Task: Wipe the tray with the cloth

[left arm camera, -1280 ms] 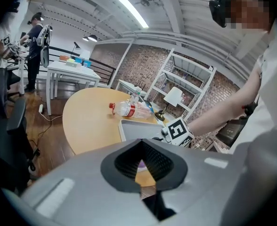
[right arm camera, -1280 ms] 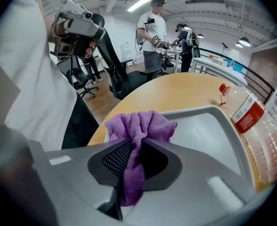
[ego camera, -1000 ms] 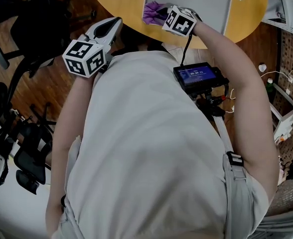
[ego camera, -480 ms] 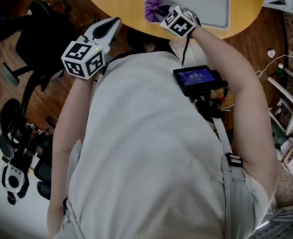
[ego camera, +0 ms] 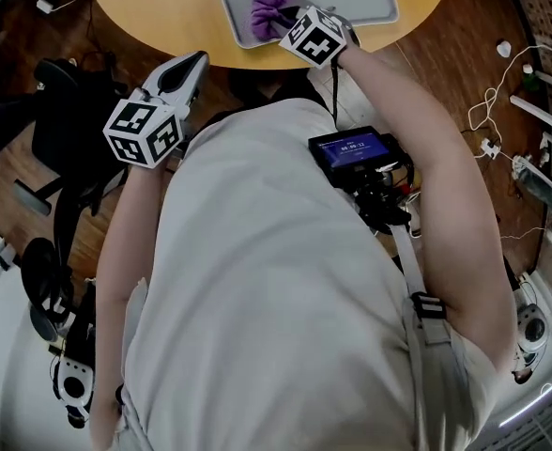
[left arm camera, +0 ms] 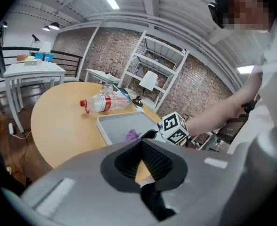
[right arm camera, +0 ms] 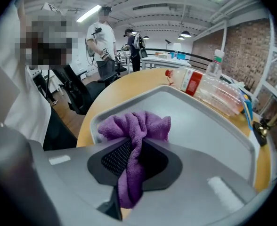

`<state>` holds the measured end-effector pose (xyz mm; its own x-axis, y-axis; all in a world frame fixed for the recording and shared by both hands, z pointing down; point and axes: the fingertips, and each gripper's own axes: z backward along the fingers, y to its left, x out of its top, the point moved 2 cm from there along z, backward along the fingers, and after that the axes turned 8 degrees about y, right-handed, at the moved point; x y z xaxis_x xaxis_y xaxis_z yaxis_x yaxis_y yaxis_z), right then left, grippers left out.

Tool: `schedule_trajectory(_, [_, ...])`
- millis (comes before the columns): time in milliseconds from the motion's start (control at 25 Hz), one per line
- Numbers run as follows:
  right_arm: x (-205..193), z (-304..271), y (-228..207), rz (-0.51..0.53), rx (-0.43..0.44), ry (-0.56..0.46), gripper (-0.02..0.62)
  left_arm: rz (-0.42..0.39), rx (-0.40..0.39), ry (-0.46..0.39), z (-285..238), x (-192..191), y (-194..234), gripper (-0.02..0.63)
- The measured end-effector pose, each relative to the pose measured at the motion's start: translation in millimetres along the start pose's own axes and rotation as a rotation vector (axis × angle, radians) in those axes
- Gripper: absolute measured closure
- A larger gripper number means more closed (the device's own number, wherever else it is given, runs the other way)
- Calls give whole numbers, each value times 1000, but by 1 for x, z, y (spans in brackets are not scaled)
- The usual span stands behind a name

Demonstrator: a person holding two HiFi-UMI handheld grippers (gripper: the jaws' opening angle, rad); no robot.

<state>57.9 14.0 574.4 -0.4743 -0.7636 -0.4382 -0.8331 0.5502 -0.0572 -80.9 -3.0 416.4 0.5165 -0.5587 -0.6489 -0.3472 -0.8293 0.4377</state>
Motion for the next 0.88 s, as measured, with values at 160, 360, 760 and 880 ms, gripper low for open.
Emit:
schedule_trajectory(160, [-32,9,-27,-108,-47,-12,531,-25,-26,7,-8,8,-5,606])
schedule_trajectory(360, [-63,21,-55,-207,-110,-8,528,-28,-31,13,-10,2,2,606])
schedule_trajectory(760, [-98,40,-87,-335,-193,18,522,-1,-35,-6,-12,-5,9,606])
schedule_trajectory(880, [-108,45,-97,-429,-233,26,522,11,-32,-21,-12,-1,14,606])
